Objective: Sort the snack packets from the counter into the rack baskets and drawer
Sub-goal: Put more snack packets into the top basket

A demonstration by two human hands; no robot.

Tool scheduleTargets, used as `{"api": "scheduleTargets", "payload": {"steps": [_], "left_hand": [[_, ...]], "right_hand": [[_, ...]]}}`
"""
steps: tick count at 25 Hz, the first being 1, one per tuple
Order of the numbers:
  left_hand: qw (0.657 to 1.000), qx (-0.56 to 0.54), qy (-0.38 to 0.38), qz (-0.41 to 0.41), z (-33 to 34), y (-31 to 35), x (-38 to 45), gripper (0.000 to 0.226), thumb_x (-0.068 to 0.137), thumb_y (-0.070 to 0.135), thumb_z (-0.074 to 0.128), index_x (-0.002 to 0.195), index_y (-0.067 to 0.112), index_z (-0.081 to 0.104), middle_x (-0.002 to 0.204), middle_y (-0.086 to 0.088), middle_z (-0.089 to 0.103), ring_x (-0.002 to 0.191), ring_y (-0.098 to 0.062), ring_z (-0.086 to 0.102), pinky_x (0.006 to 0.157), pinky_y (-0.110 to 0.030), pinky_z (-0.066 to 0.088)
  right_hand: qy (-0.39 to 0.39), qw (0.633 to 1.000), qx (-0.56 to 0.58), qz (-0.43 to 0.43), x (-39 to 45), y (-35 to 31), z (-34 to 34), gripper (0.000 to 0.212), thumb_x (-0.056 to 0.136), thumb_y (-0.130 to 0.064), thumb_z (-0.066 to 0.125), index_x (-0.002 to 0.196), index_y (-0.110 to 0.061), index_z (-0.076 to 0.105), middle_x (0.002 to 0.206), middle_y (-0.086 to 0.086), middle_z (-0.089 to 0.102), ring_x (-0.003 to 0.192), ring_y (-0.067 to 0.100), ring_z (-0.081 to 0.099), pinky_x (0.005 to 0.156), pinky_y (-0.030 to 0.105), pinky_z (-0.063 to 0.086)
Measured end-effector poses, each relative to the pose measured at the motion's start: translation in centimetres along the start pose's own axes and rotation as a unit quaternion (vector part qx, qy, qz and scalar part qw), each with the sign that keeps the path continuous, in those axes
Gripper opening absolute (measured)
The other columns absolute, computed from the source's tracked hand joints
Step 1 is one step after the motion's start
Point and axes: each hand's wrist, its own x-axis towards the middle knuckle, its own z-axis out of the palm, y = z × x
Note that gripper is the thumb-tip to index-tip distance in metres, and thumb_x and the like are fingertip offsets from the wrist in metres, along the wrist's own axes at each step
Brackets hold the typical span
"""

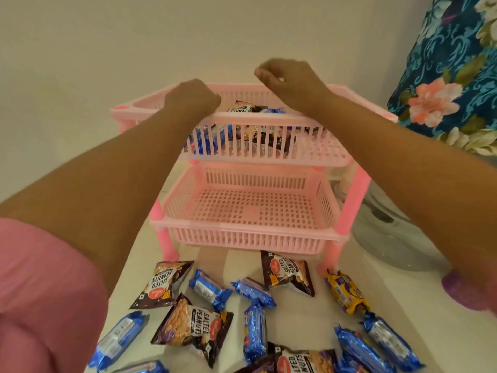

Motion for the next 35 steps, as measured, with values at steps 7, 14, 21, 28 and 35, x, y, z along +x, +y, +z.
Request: {"api": "scheduleTargets", "payload": {"steps": [7, 14, 21, 28, 35], "left_hand": [[0.963, -0.096, 0.196, 0.158, 3.7, -2.7, -10.8, 0.037, 0.095, 0.032, 0.033, 0.124, 0.012, 0.049, 0.132, -0.014, 0.052, 0.125, -0.033, 0.042, 0.113, -0.055, 0.019], [0.925, -0.028, -0.298, 0.232, 17.4, -6.8, -29.1, 0.065, 0.087, 0.038, 0.056, 0.143, 0.031, 0.025, 0.157, 0.005, 0.007, 0.144, -0.02, 0.017, 0.117, -0.039, 0.026], [0.89, 0.024, -0.383, 0.244, 20.8, -7.0, -29.4, 0.05, 0.083, 0.025, 0.062, 0.128, 0.034, 0.043, 0.156, 0.004, 0.009, 0.117, -0.027, 0.055, 0.091, -0.036, 0.047], [0.911, -0.025, -0.318, 0.26, 22.1, -8.2, -30.1, 0.043, 0.079, 0.011, 0.061, 0.114, 0.032, 0.049, 0.148, 0.001, 0.019, 0.107, -0.027, 0.059, 0.085, -0.03, 0.049], [0.926, -0.07, -0.218, 0.301, 17.2, -6.2, -27.5, 0.048, 0.08, 0.022, 0.068, 0.123, 0.03, 0.048, 0.15, 0.0, 0.016, 0.116, -0.024, 0.052, 0.095, -0.024, 0.045]], "right_hand": [[0.16, 0.975, 0.011, -0.152, -15.3, 0.3, 0.5, 0.03, 0.095, -0.029, 0.043, 0.118, -0.018, 0.058, 0.128, 0.001, 0.059, 0.12, 0.004, 0.044, 0.106, 0.028, 0.033], [-0.309, 0.872, -0.084, 0.371, -35.4, 10.9, 7.9, 0.057, 0.09, -0.047, 0.05, 0.14, -0.03, 0.032, 0.152, 0.005, 0.028, 0.135, 0.026, 0.035, 0.11, 0.037, 0.033], [-0.327, 0.843, -0.038, 0.424, -39.3, 11.2, 10.4, 0.058, 0.093, -0.036, 0.047, 0.143, -0.034, 0.018, 0.129, 0.007, 0.051, 0.114, 0.022, 0.056, 0.09, 0.027, 0.044], [-0.321, 0.859, -0.056, 0.394, -37.8, 9.8, 9.8, 0.057, 0.093, -0.037, 0.047, 0.142, -0.029, 0.02, 0.127, 0.006, 0.054, 0.111, 0.021, 0.057, 0.086, 0.027, 0.046], [-0.217, 0.928, -0.024, 0.301, -33.0, 5.4, 8.1, 0.055, 0.093, -0.036, 0.048, 0.141, -0.037, 0.021, 0.124, 0.002, 0.053, 0.106, 0.019, 0.056, 0.074, 0.027, 0.043]]}}
